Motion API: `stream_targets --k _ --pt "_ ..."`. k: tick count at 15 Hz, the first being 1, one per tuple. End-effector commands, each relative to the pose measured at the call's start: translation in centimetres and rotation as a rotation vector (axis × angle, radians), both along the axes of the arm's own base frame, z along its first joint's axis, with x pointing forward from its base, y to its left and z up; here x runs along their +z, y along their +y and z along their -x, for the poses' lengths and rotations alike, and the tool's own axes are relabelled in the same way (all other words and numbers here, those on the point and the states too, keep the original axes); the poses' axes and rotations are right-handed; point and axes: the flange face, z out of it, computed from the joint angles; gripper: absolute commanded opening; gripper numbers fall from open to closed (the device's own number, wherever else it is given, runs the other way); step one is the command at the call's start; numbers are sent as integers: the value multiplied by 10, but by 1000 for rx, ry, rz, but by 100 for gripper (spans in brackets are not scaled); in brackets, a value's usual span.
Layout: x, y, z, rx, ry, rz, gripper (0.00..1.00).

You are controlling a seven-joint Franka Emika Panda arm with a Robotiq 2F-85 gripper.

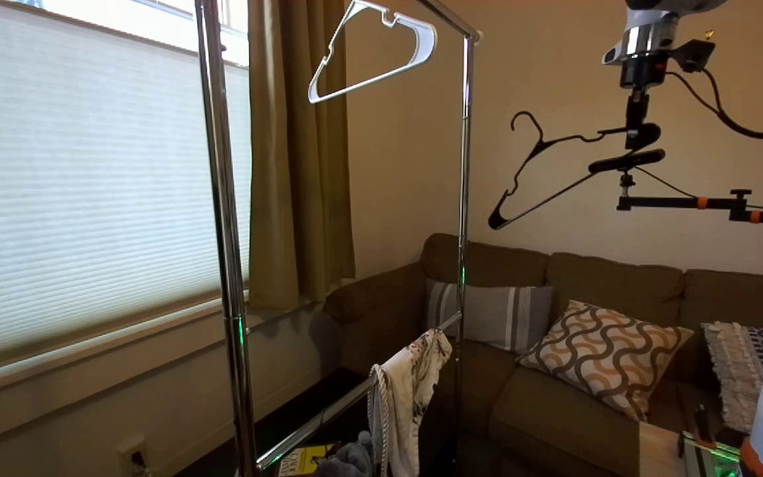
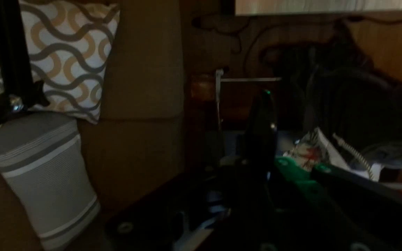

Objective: Move the black hanger from the right to the left on the top rod

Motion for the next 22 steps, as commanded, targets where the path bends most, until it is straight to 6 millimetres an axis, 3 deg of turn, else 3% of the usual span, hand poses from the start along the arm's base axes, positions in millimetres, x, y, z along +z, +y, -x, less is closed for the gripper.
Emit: stream_targets --k 1,2,3,8,9,14,20,22 --pt "-20 29 26 132 152 -41 2" --pt "-19 32 27 161 204 -45 1" --pt "-15 20 16 101 140 -46 1" --pt "-17 21 14 110 154 -49 5" --pt "-17 35 8 173 180 -33 1" --pt "-15 106 -15 450 272 -20 1" --pt "4 195 -40 770 183 20 1" --pt "12 188 -35 855 129 46 1"
